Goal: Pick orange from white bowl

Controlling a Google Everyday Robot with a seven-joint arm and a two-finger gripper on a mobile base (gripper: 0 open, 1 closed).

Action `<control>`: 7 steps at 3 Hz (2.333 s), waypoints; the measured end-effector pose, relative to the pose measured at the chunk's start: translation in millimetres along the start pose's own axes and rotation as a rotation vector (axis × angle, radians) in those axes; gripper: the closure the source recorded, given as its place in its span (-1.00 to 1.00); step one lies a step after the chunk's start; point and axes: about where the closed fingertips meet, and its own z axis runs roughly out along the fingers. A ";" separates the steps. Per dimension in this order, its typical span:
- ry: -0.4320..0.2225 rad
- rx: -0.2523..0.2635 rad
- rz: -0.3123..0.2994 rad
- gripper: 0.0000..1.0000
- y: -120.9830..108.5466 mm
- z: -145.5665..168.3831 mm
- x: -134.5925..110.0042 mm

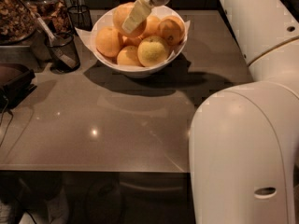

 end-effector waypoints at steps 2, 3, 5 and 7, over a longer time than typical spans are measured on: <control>0.001 -0.004 -0.010 1.00 0.6 4.9 -3.1; -0.032 -0.003 -0.004 1.00 19.4 -19.1 -15.8; -0.101 -0.001 0.007 1.00 40.3 -39.4 -18.9; -0.114 0.028 0.036 1.00 55.0 -52.5 -18.0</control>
Offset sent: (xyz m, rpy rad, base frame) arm -0.0454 0.0139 0.0454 0.0235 -0.0163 0.0228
